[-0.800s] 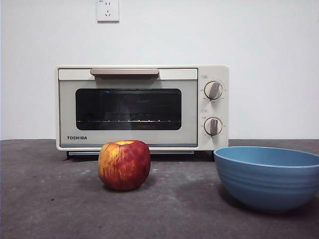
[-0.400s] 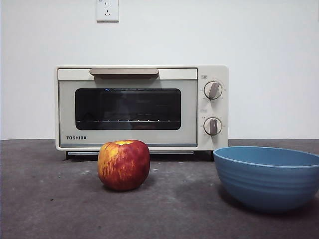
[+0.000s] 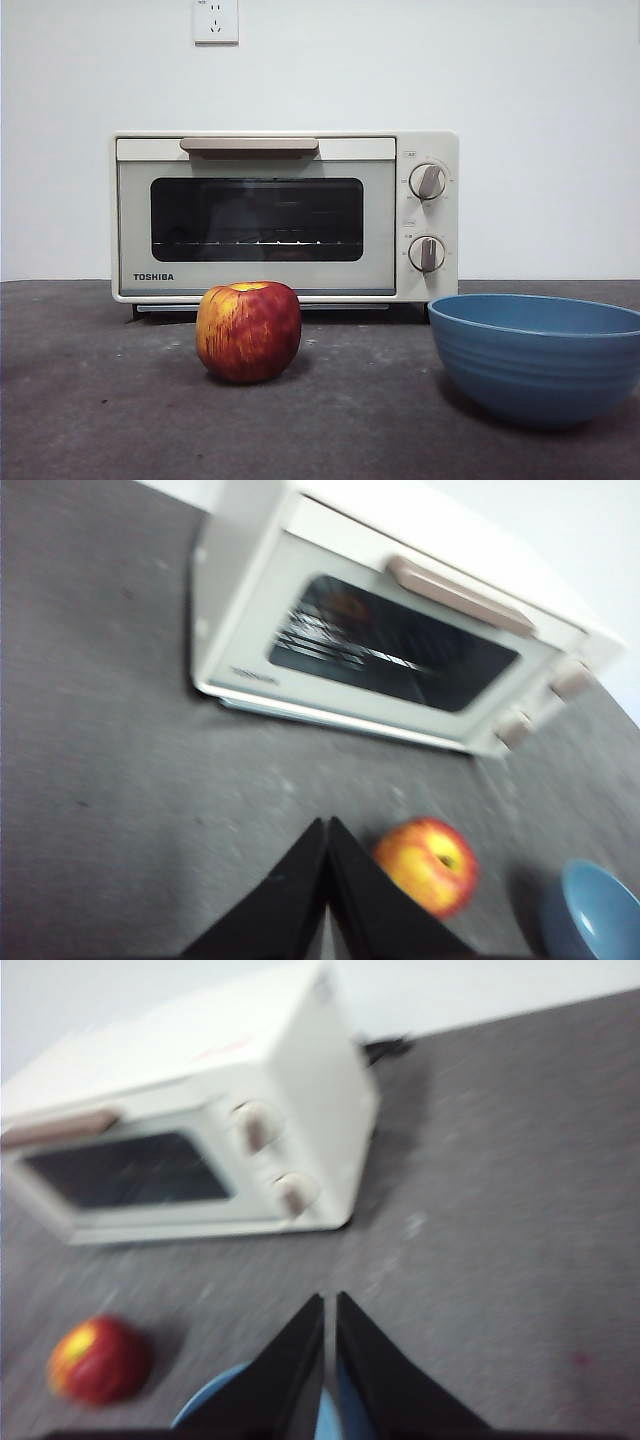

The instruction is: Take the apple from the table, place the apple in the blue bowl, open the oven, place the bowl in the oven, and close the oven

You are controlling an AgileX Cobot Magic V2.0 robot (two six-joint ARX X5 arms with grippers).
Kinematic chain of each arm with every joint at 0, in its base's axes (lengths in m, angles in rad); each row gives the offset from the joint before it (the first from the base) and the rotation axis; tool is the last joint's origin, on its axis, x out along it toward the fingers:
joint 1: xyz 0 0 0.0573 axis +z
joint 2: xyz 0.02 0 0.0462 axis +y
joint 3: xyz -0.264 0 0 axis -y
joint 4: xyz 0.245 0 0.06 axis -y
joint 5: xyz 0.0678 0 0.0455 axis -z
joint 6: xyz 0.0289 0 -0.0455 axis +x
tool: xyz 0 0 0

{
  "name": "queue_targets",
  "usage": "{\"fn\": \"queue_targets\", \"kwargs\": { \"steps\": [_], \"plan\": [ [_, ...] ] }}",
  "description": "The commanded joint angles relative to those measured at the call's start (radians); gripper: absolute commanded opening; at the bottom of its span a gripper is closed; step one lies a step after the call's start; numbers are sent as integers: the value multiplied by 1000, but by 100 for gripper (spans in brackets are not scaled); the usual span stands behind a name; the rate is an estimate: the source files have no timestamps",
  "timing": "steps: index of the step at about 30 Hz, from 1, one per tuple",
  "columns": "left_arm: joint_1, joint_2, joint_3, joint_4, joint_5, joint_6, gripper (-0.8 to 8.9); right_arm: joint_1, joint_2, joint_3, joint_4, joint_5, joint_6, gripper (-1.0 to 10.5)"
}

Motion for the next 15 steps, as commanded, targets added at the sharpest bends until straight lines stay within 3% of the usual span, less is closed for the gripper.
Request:
{"fn": "queue_targets", "kwargs": {
  "steps": [1, 8, 15],
  "plan": [
    [0, 66, 79, -56, 44, 98, 7, 29, 85, 90, -76, -46, -107, 4],
    [-17, 203, 210, -187, 177, 191, 7, 170, 260, 267, -322, -97, -253, 4],
    [-57, 254, 254, -222, 189, 212, 7, 328, 329, 298, -378, -71, -275, 4]
  ]
}}
